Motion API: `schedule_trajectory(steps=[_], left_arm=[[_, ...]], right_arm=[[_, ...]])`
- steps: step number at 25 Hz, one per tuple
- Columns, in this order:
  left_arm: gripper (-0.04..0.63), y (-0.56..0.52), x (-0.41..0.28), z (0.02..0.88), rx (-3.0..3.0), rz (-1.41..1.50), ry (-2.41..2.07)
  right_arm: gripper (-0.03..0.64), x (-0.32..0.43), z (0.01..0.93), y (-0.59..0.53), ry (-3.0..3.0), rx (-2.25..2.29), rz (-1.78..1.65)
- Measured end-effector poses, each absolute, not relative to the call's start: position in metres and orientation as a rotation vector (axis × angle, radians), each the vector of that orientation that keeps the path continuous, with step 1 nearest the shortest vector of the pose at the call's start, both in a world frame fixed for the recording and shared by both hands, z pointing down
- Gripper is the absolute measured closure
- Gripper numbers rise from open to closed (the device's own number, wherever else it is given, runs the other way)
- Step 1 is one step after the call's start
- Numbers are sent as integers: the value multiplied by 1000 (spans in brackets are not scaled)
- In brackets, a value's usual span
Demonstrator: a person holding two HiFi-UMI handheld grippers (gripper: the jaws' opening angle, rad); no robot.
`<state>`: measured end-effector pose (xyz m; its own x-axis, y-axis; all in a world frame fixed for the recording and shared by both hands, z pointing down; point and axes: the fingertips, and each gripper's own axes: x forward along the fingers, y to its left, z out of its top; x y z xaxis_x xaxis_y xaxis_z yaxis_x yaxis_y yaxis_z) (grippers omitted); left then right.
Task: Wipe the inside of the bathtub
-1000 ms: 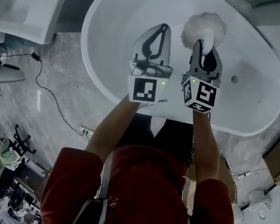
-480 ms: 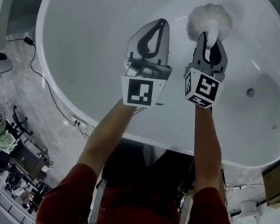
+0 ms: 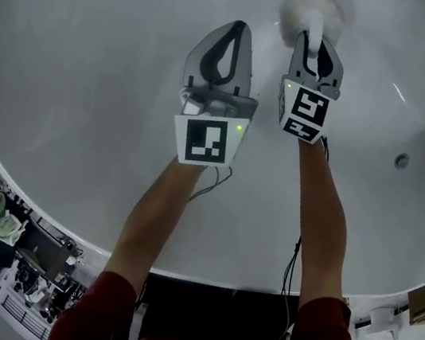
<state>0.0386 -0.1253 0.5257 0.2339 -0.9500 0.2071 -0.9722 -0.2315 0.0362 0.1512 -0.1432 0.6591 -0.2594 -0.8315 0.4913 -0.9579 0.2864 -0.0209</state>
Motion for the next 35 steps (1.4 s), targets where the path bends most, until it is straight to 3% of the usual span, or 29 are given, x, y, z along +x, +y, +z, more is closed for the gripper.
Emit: schedule_trajectory(steps=[20,35], left_arm=[[578,-126,38,528,2384,242,-1782],[578,-128,46,521,2442,246,-1648]], right_arm=[[526,94,697,-198,-2155,1473,359],[526,119,699,-196,-2009,1544,354]])
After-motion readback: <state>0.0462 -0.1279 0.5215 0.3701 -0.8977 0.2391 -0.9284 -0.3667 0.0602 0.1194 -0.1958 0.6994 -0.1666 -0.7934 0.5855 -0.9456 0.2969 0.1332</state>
